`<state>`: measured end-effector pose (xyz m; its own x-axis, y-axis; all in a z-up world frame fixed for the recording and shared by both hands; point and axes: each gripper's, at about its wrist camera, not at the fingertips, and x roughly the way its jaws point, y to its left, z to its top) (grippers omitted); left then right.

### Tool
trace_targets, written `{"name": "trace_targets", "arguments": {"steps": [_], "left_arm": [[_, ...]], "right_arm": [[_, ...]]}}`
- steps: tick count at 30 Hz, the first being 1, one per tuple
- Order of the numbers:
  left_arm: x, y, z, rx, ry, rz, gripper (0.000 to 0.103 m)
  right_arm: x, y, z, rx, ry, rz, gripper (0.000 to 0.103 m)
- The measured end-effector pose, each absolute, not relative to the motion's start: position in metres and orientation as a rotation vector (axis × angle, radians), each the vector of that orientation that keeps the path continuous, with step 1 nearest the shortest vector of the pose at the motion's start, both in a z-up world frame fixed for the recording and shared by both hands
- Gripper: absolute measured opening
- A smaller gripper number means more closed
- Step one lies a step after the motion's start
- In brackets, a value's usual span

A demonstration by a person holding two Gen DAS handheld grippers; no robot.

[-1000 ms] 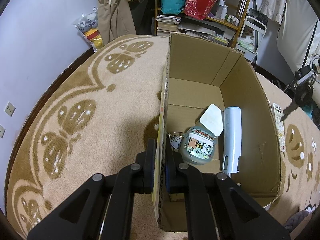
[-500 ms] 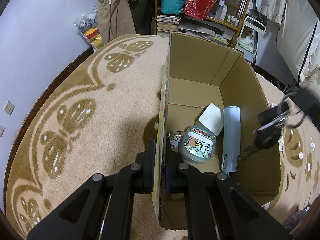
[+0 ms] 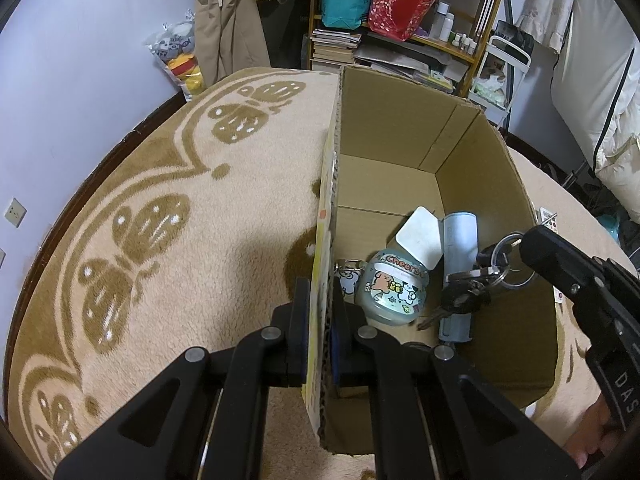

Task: Organize rigid objects
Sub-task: 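Carry the keys into the box with the right tool and release, then grasp the white Midea remote with the right tool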

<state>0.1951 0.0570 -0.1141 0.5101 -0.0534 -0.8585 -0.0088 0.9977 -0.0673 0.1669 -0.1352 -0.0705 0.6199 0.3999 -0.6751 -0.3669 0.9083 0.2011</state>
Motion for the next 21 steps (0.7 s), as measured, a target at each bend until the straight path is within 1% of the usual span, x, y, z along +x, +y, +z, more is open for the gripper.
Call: {"name": "trace_targets", "arguments": {"steps": [5, 6, 7, 8, 10, 13, 14, 16, 18, 21], "left_arm": [[0.195, 0.057, -0.114, -0.062, 1.036, -0.026, 0.008], [0.195, 0.057, -0.114, -0.061, 1.036, -0.026, 0.008], [0.195, 0.056, -0.114, -0.061, 1.036, -0.026, 0.008], [0.195, 0.056, -0.114, -0.065, 1.039, -0.026, 0.008], [0.196, 0.057, -0.114, -0.076, 1.041, -0.027, 0.008], [0.196, 0.057, -0.114, -0.074, 1.041, -0.027, 0.008], [0.196, 0.057, -0.115, -0.071, 1.041, -0.026, 0.008], [0.196, 0.057, -0.114, -0.070, 1.040, -0.025, 0.009], [0.197, 0.057, -0.115, -0.069, 1.042, -0.026, 0.009], [0.197, 0.058, -0.115, -0.078, 1.045, -0.030, 0.009]], "right_arm": [[0.166, -0.134, -0.064, 0.024, 0.770, 0.423, 0.007], [0.166, -0.136, -0.063, 0.028, 0.768, 0.408, 0.013], [0.167, -0.139, -0.061, 0.030, 0.767, 0.390, 0.022], [0.167, -0.141, -0.060, 0.031, 0.762, 0.377, 0.027], [0.166, -0.147, -0.057, 0.033, 0.748, 0.351, 0.049], [0.167, -0.159, -0.053, 0.042, 0.731, 0.314, 0.064], [0.167, -0.162, -0.052, 0.043, 0.729, 0.304, 0.067], [0.169, -0.170, -0.050, 0.045, 0.726, 0.274, 0.083], [0.171, -0.178, -0.048, 0.051, 0.719, 0.247, 0.094], [0.174, -0.186, -0.043, 0.059, 0.696, 0.226, 0.098]]}}
